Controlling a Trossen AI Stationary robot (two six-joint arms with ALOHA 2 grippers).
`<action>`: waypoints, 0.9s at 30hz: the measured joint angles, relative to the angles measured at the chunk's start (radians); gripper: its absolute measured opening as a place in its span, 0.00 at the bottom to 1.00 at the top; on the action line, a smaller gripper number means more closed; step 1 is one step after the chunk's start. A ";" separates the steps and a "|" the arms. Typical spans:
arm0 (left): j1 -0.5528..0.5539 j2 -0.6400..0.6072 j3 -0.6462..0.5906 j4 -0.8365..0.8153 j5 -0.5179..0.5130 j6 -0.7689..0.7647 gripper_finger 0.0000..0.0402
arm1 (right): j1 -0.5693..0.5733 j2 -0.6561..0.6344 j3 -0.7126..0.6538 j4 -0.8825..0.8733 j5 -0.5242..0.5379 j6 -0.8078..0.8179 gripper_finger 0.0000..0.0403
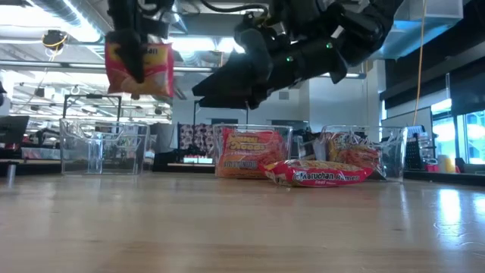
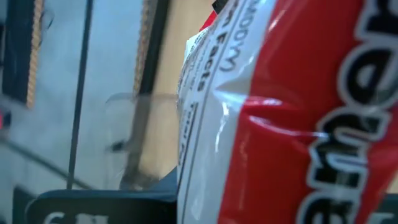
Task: Sort Maruchan noodles
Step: Put the red noodle pack into the left transparent bin
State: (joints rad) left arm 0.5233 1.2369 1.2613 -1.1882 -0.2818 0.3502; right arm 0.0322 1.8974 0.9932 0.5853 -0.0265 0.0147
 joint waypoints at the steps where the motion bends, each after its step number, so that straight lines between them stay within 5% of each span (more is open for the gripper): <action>1: 0.037 0.002 0.000 0.001 -0.002 0.004 0.15 | 0.000 0.003 0.000 0.001 -0.001 0.000 0.69; 11: 0.321 0.165 0.000 0.018 0.008 0.107 0.15 | 0.000 0.004 0.000 0.040 -0.035 -0.025 0.69; 15: 0.403 0.245 0.000 0.063 0.124 0.158 0.15 | 0.000 0.004 0.000 0.055 -0.064 -0.038 0.69; 27: 0.549 0.427 0.000 0.092 0.110 0.181 0.15 | 0.000 0.004 -0.001 0.018 -0.090 -0.061 0.69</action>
State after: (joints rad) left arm 1.0721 1.6641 1.2617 -1.0961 -0.1720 0.5310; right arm 0.0322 1.9018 0.9924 0.6037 -0.1169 -0.0467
